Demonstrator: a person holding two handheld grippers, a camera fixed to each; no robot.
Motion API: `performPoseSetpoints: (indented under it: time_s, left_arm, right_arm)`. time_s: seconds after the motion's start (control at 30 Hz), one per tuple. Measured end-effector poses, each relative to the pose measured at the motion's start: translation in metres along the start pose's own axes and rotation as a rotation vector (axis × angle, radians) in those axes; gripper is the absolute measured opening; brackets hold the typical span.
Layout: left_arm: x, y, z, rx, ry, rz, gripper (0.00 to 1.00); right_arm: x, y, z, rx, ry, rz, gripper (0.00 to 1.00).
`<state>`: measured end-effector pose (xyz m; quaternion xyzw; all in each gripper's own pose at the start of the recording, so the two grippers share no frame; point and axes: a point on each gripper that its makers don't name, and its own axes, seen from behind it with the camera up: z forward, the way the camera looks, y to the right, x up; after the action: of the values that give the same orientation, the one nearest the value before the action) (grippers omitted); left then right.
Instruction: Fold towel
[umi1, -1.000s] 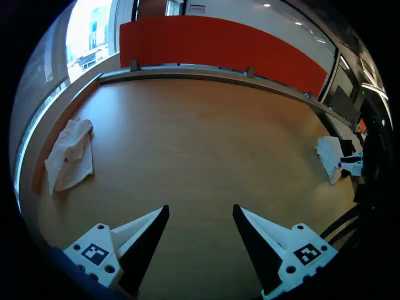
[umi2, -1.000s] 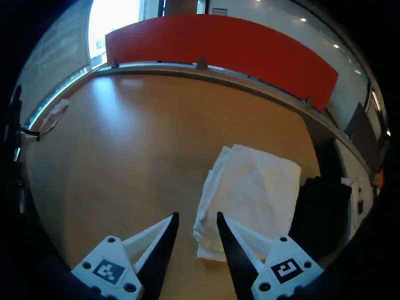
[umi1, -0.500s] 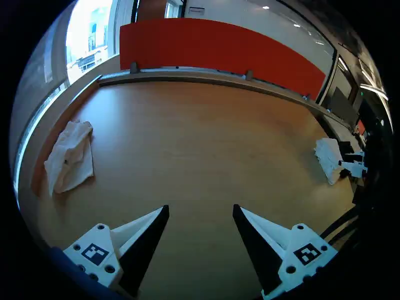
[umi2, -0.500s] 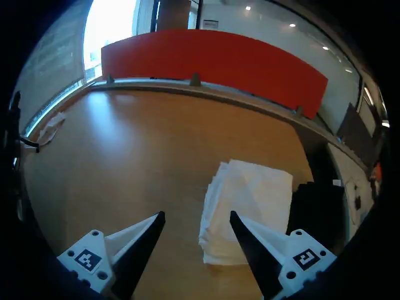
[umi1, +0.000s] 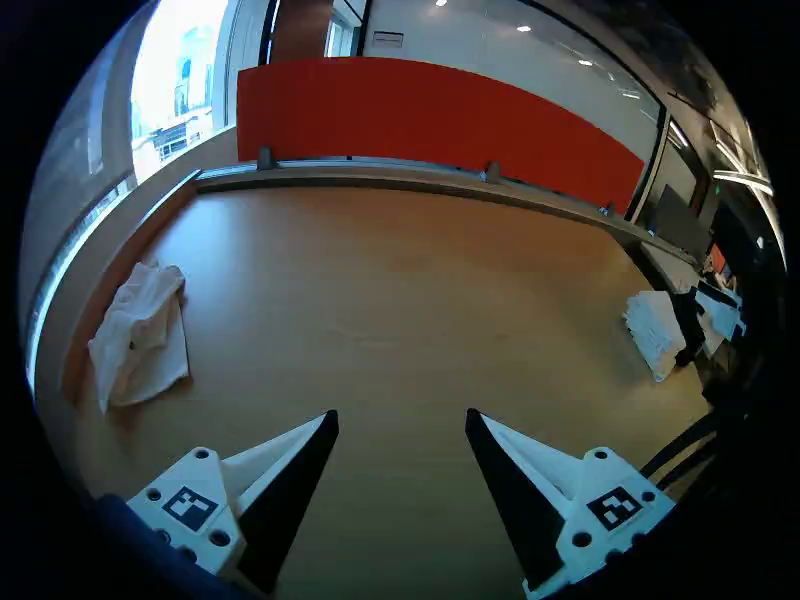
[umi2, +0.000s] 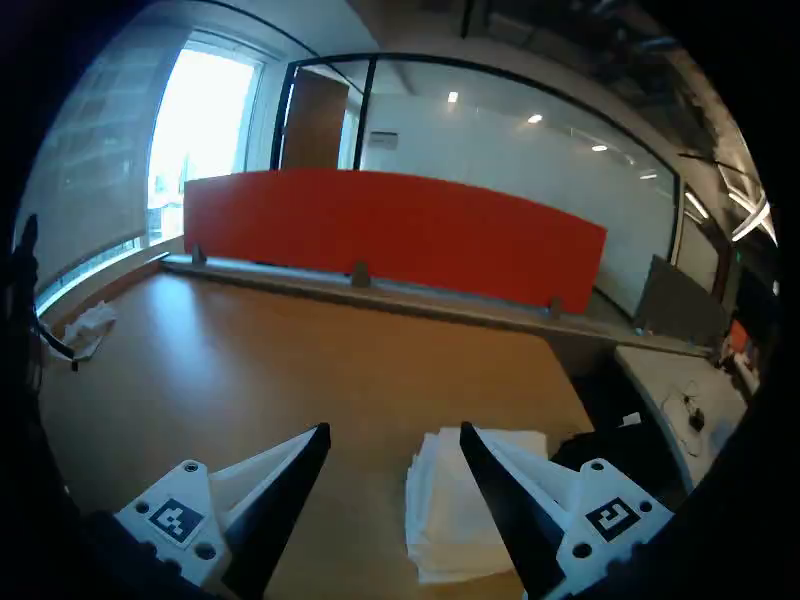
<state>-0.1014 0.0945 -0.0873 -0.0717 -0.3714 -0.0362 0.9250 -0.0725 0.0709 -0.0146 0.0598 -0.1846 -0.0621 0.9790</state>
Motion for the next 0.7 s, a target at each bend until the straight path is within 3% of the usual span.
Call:
performPoseSetpoints:
  time_s: [0.2,0.4,0.53,0.7]
  left_arm:
    - [0.012,-0.001,0.0,0.0,0.046,0.01,0.94]
    - [0.035,-0.007,-0.001,0.007,0.122,-0.003,0.95]
    - [0.063,-0.015,-0.007,0.021,0.215,-0.005,0.94]
    - [0.111,-0.027,-0.021,0.052,0.375,0.0,0.94]
  right_arm:
    - [0.03,0.002,-0.004,-0.06,0.102,-0.005,1.0]
    - [0.046,-0.004,-0.006,-0.071,0.143,0.02,1.0]
    - [0.053,-0.012,-0.007,-0.064,0.161,0.036,1.0]
    - [0.061,-0.021,-0.008,-0.062,0.179,0.044,1.0]
